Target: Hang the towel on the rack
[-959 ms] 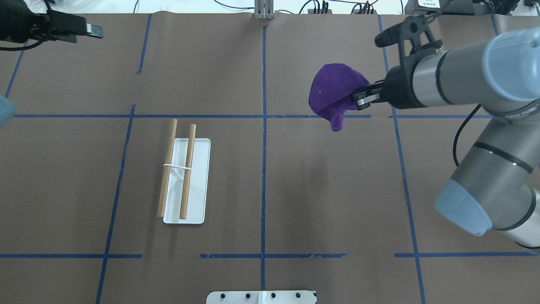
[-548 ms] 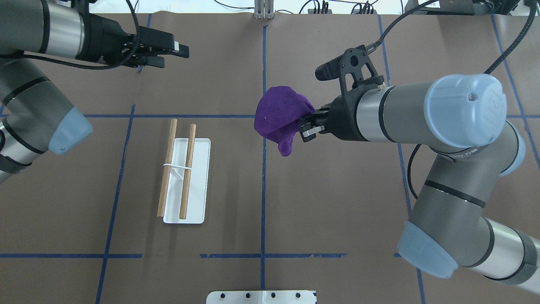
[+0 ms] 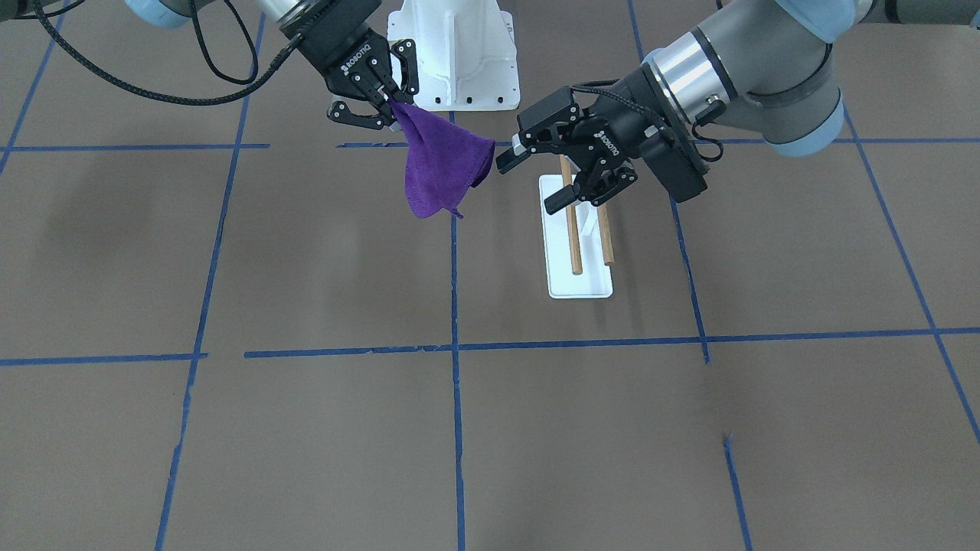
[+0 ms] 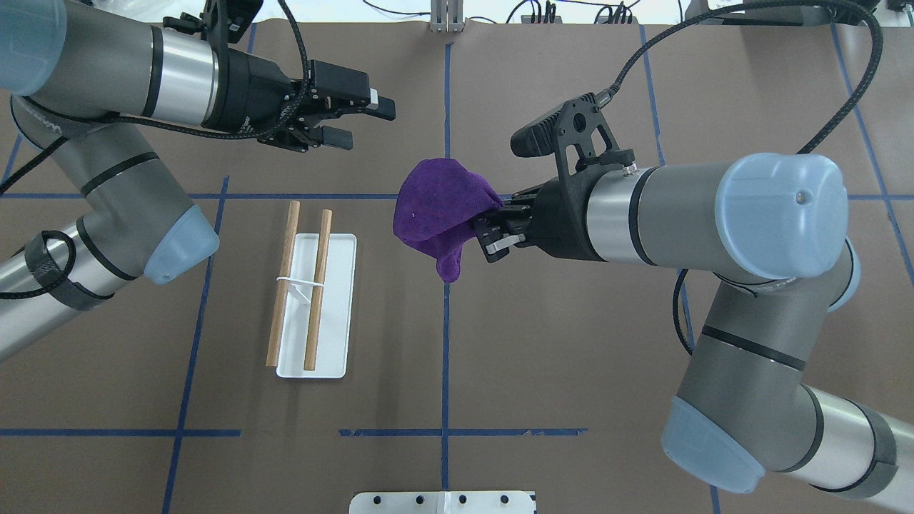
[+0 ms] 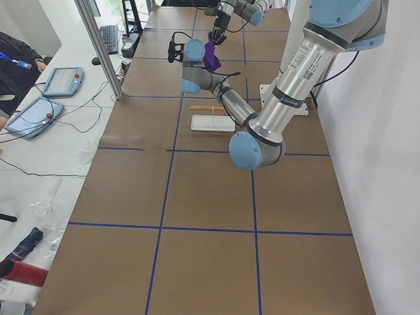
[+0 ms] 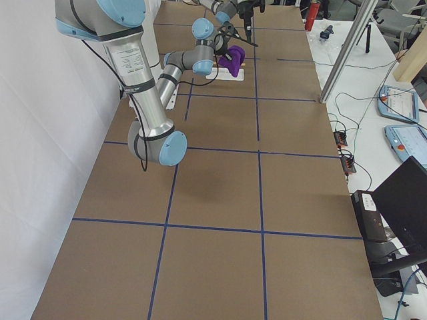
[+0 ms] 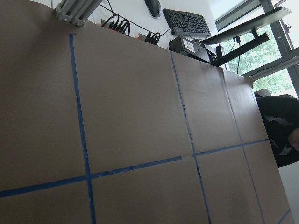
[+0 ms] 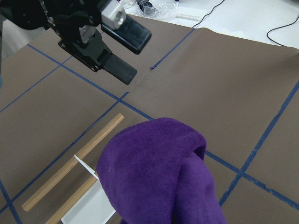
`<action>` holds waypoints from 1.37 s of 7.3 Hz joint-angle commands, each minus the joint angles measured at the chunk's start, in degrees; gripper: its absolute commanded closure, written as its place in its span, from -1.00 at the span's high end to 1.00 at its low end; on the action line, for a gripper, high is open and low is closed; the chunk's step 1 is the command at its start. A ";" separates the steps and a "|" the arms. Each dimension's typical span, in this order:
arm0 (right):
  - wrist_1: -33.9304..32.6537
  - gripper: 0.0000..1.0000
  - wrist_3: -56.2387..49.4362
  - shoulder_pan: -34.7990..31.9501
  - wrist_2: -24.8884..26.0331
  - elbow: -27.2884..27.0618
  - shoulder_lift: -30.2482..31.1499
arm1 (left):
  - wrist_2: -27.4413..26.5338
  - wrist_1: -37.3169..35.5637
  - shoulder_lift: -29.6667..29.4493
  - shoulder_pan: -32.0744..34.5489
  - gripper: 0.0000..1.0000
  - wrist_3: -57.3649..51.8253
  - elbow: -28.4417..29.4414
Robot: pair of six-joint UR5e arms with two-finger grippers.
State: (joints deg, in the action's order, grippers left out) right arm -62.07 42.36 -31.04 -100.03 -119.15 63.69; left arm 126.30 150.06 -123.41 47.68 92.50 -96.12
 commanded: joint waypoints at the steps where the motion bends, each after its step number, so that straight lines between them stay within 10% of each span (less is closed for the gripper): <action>1: 0.90 -1.00 0.00 0.10 0.37 0.14 -0.14 | 0.00 1.90 -0.86 -3.28 0.99 4.87 -0.03; 5: 0.90 -1.00 0.00 0.19 0.37 0.32 -0.05 | 0.09 1.90 -2.36 -5.93 0.61 6.64 -0.74; 8: 0.90 -1.00 0.00 0.10 0.37 0.23 -0.05 | 0.17 1.90 -2.36 -5.93 -0.11 6.99 -0.82; 10: 0.90 -1.00 -0.09 0.01 0.28 0.23 0.03 | 0.17 1.90 -2.36 -5.93 -1.00 11.54 -1.44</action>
State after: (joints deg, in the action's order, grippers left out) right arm -61.17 42.35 -30.95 -99.72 -118.91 63.65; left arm 126.43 151.96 -125.77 41.71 101.90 -97.13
